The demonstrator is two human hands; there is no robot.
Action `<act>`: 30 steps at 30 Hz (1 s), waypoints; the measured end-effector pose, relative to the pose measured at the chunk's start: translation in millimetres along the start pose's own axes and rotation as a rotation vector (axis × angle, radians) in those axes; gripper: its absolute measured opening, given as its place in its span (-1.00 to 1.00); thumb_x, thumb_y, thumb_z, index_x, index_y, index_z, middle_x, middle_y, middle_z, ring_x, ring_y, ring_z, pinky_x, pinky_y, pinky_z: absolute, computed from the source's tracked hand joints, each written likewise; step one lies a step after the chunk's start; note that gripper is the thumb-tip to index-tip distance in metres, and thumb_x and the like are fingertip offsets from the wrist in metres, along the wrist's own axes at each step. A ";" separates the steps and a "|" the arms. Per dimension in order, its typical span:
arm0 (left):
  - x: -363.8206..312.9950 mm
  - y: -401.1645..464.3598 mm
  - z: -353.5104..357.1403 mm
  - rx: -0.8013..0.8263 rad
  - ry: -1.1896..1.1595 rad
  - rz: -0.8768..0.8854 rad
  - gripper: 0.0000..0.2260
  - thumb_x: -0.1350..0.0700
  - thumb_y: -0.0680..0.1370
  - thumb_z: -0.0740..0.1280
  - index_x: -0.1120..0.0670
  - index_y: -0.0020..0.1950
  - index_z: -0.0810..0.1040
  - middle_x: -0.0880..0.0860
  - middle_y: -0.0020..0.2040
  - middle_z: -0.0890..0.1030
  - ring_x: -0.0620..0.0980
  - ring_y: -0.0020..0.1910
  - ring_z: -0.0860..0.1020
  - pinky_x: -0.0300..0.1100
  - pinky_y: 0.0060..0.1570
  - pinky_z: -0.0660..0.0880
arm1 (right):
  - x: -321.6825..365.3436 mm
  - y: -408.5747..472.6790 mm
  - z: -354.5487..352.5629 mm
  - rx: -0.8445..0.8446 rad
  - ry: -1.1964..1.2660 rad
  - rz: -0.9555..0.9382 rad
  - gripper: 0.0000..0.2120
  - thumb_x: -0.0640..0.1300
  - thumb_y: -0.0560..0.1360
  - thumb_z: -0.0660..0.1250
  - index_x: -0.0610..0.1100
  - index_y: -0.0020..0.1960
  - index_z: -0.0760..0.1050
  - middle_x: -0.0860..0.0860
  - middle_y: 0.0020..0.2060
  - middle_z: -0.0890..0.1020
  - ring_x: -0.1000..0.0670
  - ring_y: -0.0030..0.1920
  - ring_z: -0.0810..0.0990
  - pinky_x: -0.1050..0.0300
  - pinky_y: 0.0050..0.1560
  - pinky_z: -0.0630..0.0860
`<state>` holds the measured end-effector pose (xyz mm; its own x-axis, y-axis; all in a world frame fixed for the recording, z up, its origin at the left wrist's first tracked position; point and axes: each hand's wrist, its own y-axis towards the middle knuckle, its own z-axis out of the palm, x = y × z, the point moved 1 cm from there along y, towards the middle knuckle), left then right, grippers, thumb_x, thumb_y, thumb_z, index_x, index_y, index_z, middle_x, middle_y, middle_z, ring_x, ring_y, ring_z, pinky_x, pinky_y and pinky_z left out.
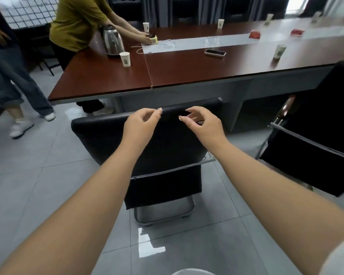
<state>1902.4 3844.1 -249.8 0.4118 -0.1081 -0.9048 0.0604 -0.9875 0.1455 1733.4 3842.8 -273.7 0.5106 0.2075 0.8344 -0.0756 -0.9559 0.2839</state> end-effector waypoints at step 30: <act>-74.5 -48.0 279.8 0.344 -0.312 -0.209 -0.75 -0.02 0.57 0.24 0.08 -0.21 0.54 0.05 -0.25 0.61 -0.07 -0.26 0.56 -0.22 -0.13 0.50 | -133.3 -61.8 -200.2 -0.324 0.296 0.448 -0.74 0.07 0.50 0.31 -0.09 -0.23 0.52 -0.01 -0.36 0.59 0.10 -0.33 0.54 0.28 -0.22 0.51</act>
<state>1614.4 3867.5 -301.4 0.1286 0.1185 -0.9846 -0.2116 -0.9667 -0.1440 1498.6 3915.9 -307.9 0.1137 -0.1055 0.9879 -0.5073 -0.8611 -0.0336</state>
